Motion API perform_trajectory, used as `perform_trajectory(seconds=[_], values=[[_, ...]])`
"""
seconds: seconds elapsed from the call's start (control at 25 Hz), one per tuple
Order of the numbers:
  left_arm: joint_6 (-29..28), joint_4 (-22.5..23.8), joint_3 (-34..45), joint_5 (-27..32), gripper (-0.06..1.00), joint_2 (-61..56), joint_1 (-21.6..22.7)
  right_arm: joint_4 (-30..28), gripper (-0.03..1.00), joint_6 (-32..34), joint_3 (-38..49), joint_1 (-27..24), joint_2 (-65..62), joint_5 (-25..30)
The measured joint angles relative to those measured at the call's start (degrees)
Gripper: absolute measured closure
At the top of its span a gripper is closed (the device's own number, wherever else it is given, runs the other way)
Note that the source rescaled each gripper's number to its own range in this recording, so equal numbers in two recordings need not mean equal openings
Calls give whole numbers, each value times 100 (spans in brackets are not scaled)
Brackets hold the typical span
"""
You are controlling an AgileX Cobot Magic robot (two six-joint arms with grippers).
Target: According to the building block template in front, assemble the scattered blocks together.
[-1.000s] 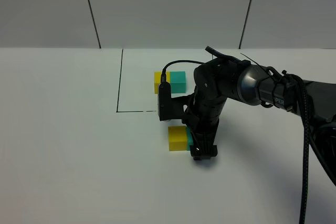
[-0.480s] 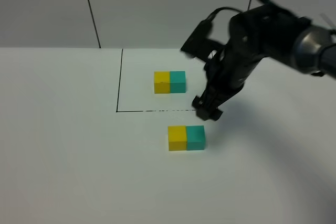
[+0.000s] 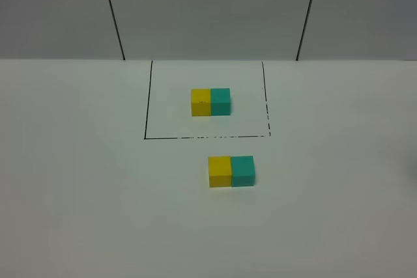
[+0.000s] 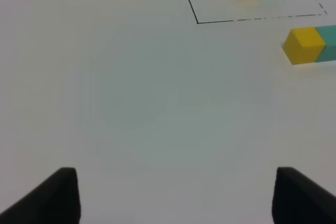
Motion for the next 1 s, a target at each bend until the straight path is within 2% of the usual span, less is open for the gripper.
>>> perform_trajectory(seconds=[0.12, 0.24, 0.4, 0.56, 0.72, 1.0], values=[[0, 0, 0, 0, 29, 0, 0, 259, -3, 5, 1241, -560, -1000, -679], [0, 0, 0, 0, 29, 0, 0, 499, -3, 68, 2295, -708, -2101, -995], [0, 0, 0, 0, 29, 0, 0, 792, -3, 492, 3068, -708, -3399, -317], [0, 0, 0, 0, 29, 0, 0, 702, -3, 814, 3419, -708, -4581, 378], [0, 0, 0, 0, 29, 0, 0, 470, -3, 1013, 3730, -495, -5535, 591], [0, 0, 0, 0, 29, 0, 0, 184, -3, 988, 4196, 160, -6719, 555]])
